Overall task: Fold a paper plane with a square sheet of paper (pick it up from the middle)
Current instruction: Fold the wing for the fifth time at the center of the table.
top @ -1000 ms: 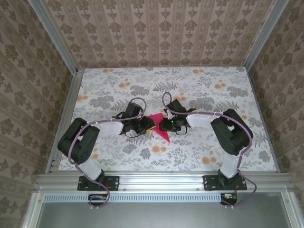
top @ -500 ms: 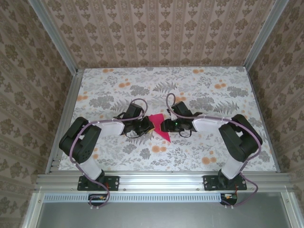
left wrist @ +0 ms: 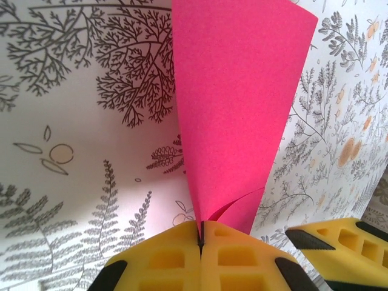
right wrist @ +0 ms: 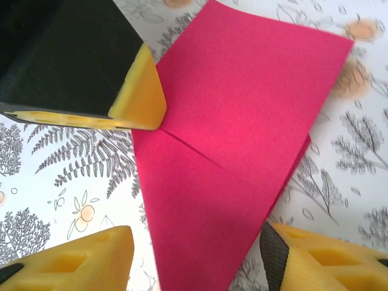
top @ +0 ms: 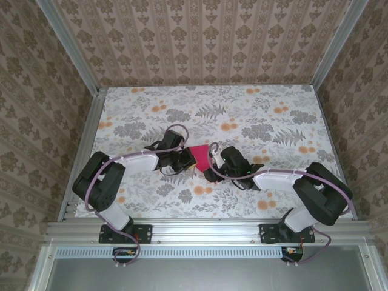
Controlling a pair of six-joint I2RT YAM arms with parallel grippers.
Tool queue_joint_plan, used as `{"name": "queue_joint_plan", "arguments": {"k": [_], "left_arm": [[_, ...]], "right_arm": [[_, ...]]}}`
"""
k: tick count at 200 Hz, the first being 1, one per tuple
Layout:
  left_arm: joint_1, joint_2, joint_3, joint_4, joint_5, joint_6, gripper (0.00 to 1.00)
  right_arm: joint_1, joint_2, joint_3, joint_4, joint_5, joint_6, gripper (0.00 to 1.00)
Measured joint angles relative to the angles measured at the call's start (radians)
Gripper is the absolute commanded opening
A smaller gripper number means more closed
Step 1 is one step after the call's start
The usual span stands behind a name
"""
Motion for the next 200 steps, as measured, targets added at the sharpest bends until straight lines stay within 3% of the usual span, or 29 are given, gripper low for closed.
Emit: {"name": "queue_joint_plan", "arguments": {"k": [62, 155, 200], "left_arm": [[0.000, -0.033, 0.000, -0.035, -0.008, 0.008, 0.05], [0.002, -0.033, 0.000, -0.037, -0.008, 0.007, 0.05], [0.002, -0.033, 0.000, -0.039, -0.008, 0.007, 0.05]], "right_arm": [[0.060, 0.124, -0.045, 0.275, 0.010, -0.170, 0.53], [0.126, 0.216, -0.033, 0.349, 0.087, -0.305, 0.52], [0.127, 0.217, -0.016, 0.378, 0.145, -0.332, 0.42]]}}
